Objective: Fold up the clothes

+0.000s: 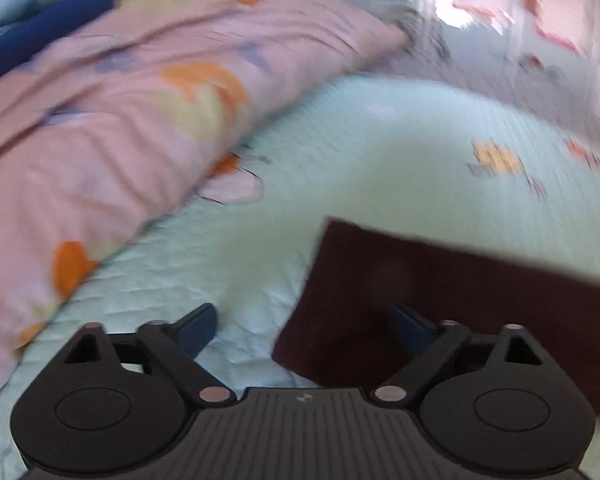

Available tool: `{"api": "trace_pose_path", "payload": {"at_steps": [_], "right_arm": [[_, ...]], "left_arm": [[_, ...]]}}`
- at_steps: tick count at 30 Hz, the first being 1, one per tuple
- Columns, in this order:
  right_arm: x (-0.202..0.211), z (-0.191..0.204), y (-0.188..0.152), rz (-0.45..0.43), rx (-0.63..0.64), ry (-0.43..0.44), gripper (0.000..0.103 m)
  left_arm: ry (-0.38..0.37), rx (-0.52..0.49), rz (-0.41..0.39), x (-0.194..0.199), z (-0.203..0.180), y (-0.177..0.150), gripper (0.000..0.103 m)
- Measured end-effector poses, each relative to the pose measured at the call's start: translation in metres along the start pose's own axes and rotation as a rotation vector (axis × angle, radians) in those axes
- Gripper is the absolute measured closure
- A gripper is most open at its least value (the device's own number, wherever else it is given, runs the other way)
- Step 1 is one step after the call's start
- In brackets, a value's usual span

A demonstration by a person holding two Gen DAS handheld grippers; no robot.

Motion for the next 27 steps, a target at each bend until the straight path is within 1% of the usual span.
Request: {"api": "trace_pose_path", "payload": {"at_steps": [1, 4, 7, 8, 9, 10, 11, 12, 14, 16, 19, 22, 25, 27], "right_arm": [[0.0, 0.0, 0.0, 0.001, 0.002, -0.002, 0.002], [-0.002, 0.001, 0.0, 0.004, 0.008, -0.011, 0.002], [-0.003, 0.001, 0.0, 0.007, 0.012, -0.016, 0.002], [-0.003, 0.001, 0.0, 0.008, 0.013, -0.018, 0.002], [-0.003, 0.001, 0.0, 0.009, 0.014, -0.019, 0.002], [-0.003, 0.001, 0.0, 0.009, 0.015, -0.021, 0.002], [-0.003, 0.001, 0.0, 0.009, 0.016, -0.021, 0.002], [-0.003, 0.001, 0.0, 0.009, 0.016, -0.021, 0.002], [-0.003, 0.001, 0.0, 0.009, 0.016, -0.021, 0.002], [-0.003, 0.0, 0.001, 0.01, 0.016, -0.022, 0.002], [-0.002, 0.001, 0.001, 0.009, 0.016, -0.021, 0.002], [-0.002, 0.002, 0.001, 0.009, 0.015, -0.02, 0.002], [-0.002, 0.001, 0.001, 0.009, 0.015, -0.02, 0.002], [-0.002, 0.001, 0.001, 0.008, 0.014, -0.018, 0.002]], "left_arm": [[-0.013, 0.013, -0.013, -0.001, 0.001, 0.0, 0.012], [-0.04, 0.101, -0.036, 0.006, 0.01, -0.002, 0.012], [-0.029, 0.096, -0.042, 0.009, 0.014, -0.002, 0.009], [-0.031, 0.092, -0.044, 0.004, 0.015, -0.003, 0.009], [-0.033, 0.088, -0.046, -0.001, 0.016, -0.003, 0.009], [-0.036, 0.084, -0.048, -0.005, 0.017, -0.003, 0.012], [-0.056, 0.08, -0.058, -0.006, 0.018, -0.003, 0.024], [-0.077, 0.076, -0.068, -0.006, 0.019, -0.002, 0.034], [-0.117, 0.068, -0.088, -0.007, 0.021, -0.002, 0.083], [-0.122, 0.074, -0.093, -0.005, 0.022, -0.004, 0.089], [-0.13, 0.083, -0.1, -0.001, 0.024, -0.007, 0.091], [-0.118, 0.107, -0.12, 0.004, 0.027, -0.007, 0.093], [-0.09, 0.125, -0.145, 0.015, 0.028, -0.009, 0.093], [-0.061, 0.157, -0.17, 0.03, 0.03, -0.012, 0.093]]}}
Point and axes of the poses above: each gripper's, at about its wrist camera, not at the fingertips, and x roughly against the way its jaws point, z to its left, y to its top, the point moved 2 cm from there along -x, roughly the way its jaws point, and after that the axes turned 6 degrees about -x, right-handed, at the moved point
